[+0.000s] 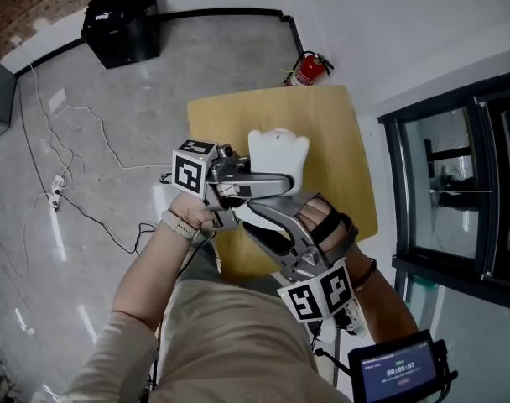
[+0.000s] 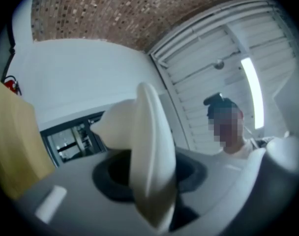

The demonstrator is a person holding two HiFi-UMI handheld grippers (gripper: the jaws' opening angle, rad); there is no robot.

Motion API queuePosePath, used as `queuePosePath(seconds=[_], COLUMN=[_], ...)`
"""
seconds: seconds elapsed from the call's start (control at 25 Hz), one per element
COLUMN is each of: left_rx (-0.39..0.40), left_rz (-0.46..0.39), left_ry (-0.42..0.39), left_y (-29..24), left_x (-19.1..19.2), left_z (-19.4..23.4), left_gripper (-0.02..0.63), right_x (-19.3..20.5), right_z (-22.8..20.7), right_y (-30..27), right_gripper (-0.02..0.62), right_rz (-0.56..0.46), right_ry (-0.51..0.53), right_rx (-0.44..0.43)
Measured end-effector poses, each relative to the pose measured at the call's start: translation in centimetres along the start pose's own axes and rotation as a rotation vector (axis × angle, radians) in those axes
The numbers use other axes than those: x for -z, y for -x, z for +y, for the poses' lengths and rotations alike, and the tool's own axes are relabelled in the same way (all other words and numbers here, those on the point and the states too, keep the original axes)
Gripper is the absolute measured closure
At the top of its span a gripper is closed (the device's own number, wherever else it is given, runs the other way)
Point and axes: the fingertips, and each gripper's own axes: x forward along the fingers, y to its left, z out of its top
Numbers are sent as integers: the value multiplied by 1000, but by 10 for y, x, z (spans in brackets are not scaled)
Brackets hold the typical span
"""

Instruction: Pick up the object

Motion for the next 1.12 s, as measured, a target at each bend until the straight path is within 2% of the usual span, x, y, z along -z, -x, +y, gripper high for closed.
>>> queuePosePath(seconds=[0.2, 0.36, 0.52, 0.64, 1.12], left_rx=[-166, -280, -397, -415, -415], left_rz=[22, 44, 31, 48, 107], left_ry=[77, 115, 82, 54, 69], left_y=[-19, -18, -9, -25, -52], left_x=[-16, -34, -54, -52, -34], left_z=[-10, -32, -51, -53, -60], left_gripper=[446, 446, 446, 446, 446], right_x=[-19, -45, -67, -66, -71], right_z=[-30, -53, -69, -71, -67], right_y=[26, 31, 30, 47, 74], right_gripper=[390, 390, 390, 390, 390], right_rz=[-165, -279, -386, -409, -415], right_ry=[-129, -182, -203, -204, -223], right_rx=[-11, 26, 7, 15, 82])
